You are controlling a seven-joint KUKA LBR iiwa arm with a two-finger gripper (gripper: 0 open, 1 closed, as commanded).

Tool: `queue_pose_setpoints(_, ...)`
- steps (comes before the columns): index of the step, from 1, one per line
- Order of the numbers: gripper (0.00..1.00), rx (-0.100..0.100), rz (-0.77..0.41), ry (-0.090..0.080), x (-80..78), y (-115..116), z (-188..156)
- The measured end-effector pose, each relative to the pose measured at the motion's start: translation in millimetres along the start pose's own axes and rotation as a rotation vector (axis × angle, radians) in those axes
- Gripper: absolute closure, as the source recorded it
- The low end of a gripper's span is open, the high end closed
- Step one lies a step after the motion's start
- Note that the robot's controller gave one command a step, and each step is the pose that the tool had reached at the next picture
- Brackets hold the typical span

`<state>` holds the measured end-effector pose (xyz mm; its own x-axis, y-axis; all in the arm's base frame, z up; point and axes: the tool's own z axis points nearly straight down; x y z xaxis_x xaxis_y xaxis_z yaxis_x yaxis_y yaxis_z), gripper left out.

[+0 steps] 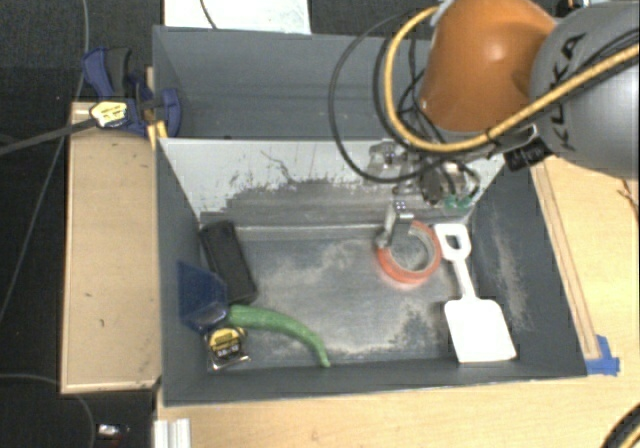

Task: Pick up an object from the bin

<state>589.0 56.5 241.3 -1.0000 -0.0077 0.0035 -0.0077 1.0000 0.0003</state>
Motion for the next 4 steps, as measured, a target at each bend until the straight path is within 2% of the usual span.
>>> queue_pose_setpoints(1, 0.0, -0.001, 0.002, -0.008, -1.0, 0, -5)
queue_pose_setpoints(2, 0.0, -0.002, 0.229, -0.008, 9.1, -50, 124)
queue_pose_setpoints(3, 0.0, -0.005, 0.253, -0.023, 6.8, -108, 169)
queue_pose_setpoints(4, 0.0, -0.007, 0.39, -0.017, 24.8, -102, 134)
